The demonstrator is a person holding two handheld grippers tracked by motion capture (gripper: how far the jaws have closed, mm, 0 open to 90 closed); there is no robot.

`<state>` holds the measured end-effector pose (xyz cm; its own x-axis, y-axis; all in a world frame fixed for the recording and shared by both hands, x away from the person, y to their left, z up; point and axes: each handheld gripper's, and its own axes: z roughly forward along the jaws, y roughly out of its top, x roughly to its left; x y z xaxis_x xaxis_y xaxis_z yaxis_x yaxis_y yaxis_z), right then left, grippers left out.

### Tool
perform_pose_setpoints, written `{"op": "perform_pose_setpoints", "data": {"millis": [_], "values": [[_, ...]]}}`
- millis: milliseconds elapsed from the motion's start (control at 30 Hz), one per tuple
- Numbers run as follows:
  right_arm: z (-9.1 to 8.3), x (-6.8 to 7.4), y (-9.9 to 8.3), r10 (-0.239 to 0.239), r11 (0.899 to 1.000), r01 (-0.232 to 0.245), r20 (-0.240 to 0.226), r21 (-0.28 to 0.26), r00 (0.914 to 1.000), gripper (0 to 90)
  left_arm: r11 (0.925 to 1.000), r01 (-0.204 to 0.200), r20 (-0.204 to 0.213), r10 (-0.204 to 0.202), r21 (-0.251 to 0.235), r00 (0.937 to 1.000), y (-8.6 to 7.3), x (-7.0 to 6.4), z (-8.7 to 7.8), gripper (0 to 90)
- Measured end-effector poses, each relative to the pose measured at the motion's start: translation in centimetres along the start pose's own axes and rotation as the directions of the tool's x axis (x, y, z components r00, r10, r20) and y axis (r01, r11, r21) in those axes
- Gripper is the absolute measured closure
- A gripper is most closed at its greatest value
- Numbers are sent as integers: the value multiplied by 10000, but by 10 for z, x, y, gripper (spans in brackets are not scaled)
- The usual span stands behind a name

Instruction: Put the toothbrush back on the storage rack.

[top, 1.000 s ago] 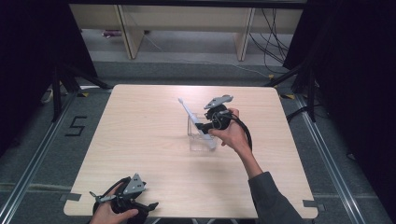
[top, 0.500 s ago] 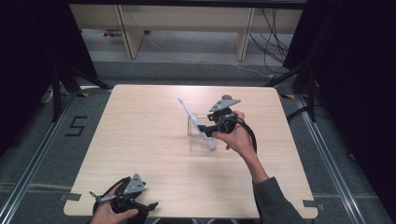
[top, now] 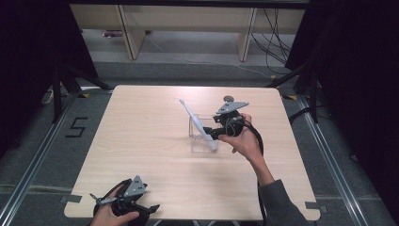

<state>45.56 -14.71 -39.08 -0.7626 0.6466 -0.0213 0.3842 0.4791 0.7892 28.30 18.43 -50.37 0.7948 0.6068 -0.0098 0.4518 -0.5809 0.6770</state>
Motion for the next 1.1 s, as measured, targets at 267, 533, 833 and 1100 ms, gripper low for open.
{"op": "perform_pose_setpoints", "data": {"millis": [267, 533, 833, 1100], "values": [[-6, -5, -3, -78, 10000, 78, 47, 19, 10000, 380, 10000, -10, 25, 10, -28, 10000, 0, -1, 0, 151], [-16, -3, -9, -97, 9999, 98, 173, -74, 9998, 373, 10000, 79, -11, -79, -51, 10000, -1, -1, 0, 151], [-30, -5, -18, -167, 9996, 173, 249, -224, 9996, 357, 10000, -2, 18, 2, 2, 10000, 0, -1, 0, 151], [-50, -9, -31, 132, 9988, -117, 300, -482, 9995, 347, 9999, 137, 61, -137, -9, 9999, -1, -1, 0, 151]]}}
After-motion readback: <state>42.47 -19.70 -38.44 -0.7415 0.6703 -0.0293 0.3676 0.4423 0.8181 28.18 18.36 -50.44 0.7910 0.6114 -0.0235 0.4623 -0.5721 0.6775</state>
